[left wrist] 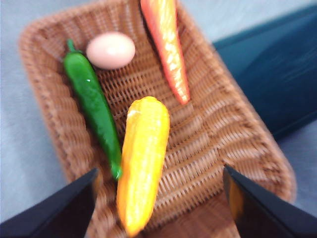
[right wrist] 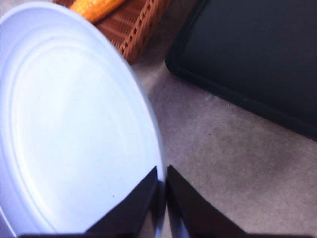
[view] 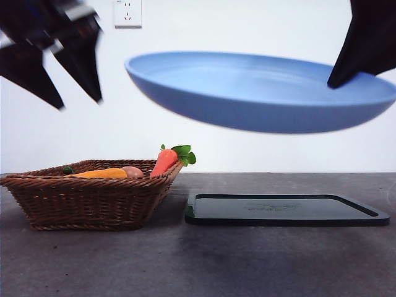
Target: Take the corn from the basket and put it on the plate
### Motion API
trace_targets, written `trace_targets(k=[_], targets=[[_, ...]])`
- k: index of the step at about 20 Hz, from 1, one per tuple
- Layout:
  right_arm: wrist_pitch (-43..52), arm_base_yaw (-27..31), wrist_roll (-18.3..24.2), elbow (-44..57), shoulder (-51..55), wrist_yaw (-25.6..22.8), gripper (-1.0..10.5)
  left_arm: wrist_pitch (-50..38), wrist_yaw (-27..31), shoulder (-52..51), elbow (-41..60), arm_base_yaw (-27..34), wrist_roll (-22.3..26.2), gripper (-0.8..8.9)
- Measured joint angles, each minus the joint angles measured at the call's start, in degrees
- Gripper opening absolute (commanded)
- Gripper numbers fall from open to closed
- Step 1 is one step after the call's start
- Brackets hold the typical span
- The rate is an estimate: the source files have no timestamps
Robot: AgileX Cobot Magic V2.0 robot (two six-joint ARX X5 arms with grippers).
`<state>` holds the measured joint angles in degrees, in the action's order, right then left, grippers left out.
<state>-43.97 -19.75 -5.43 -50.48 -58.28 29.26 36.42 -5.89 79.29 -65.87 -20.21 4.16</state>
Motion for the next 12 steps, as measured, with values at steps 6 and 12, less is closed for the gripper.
trace_targets(k=[6, 12], targets=[[-0.83, 0.26, -2.27, 0.0, 5.51, -0.09, 0.0, -0.83, 2.91, 17.05, -7.61, -1.46, 4.24, 4.04], [-0.9, 0.26, -2.54, 0.0, 7.17, -0.09, 0.0, -6.67, 3.02, 22.47, -8.07, -1.46, 5.2, 4.04]])
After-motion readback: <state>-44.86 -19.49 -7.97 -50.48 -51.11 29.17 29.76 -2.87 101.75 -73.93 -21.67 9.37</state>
